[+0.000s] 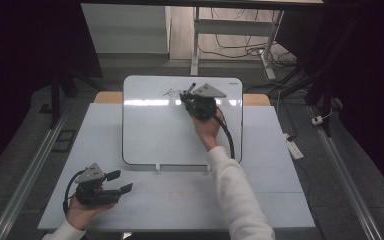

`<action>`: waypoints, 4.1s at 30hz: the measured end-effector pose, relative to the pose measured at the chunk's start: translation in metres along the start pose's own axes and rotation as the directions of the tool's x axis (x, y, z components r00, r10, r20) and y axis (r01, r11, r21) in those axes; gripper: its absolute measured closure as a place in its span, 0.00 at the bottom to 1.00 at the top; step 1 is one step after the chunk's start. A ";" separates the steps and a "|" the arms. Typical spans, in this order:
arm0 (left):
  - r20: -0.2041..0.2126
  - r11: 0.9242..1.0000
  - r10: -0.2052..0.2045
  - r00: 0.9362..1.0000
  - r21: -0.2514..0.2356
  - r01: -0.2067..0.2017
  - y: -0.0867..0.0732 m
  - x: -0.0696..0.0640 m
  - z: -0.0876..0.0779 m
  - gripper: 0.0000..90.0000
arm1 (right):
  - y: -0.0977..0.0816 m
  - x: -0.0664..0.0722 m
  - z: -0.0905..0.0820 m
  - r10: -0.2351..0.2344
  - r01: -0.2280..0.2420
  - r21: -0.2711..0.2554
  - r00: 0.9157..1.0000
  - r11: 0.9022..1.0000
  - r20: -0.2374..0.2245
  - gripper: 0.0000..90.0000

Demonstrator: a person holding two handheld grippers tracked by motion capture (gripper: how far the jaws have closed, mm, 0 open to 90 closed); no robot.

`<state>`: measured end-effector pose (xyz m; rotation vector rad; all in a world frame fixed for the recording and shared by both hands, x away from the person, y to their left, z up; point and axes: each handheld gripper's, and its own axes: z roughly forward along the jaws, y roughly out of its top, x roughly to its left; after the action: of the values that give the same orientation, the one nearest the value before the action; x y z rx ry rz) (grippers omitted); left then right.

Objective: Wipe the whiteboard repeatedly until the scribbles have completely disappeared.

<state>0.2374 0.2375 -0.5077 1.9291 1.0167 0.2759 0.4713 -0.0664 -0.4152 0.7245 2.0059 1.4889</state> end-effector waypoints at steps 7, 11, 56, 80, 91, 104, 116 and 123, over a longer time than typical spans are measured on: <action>0.004 1.000 0.013 1.000 -0.007 -0.013 0.001 -0.005 -0.002 0.33 | 0.010 -0.023 0.001 0.118 -0.113 -0.063 0.989 0.992 0.085 0.86; 0.007 1.000 0.008 1.000 -0.002 -0.008 0.000 -0.003 -0.001 0.33 | 0.006 0.007 0.013 -0.027 0.027 0.006 0.999 1.000 -0.021 0.86; -0.001 1.000 0.005 1.000 -0.017 -0.005 -0.001 -0.001 -0.006 0.33 | 0.022 -0.010 0.020 0.017 -0.015 -0.037 0.998 0.999 0.058 0.86; -0.004 1.000 0.000 1.000 -0.022 0.000 -0.001 0.000 -0.007 0.33 | 0.022 0.000 0.026 0.035 -0.034 -0.045 0.999 0.998 0.025 0.86; -0.001 1.000 -0.001 1.000 -0.022 0.001 -0.001 0.001 -0.008 0.33 | 0.024 0.005 0.031 0.027 -0.025 -0.041 0.999 0.999 0.040 0.86; -0.002 1.000 -0.002 1.000 -0.015 0.002 -0.001 0.001 -0.006 0.33 | 0.017 0.029 0.040 -0.036 0.036 -0.006 0.997 0.999 -0.068 0.86; -0.001 1.000 -0.003 1.000 -0.013 0.003 -0.001 0.002 -0.005 0.33 | 0.022 0.023 0.042 -0.002 0.001 -0.023 0.999 1.000 -0.047 0.86; -0.008 1.000 -0.010 1.000 -0.025 0.010 -0.003 0.002 -0.008 0.33 | 0.021 0.012 0.031 0.006 -0.006 -0.017 1.000 1.000 0.010 0.86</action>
<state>0.2329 0.2446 -0.5059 1.9015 1.0236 0.2897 0.4866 -0.0316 -0.4039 0.7298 1.9830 1.5009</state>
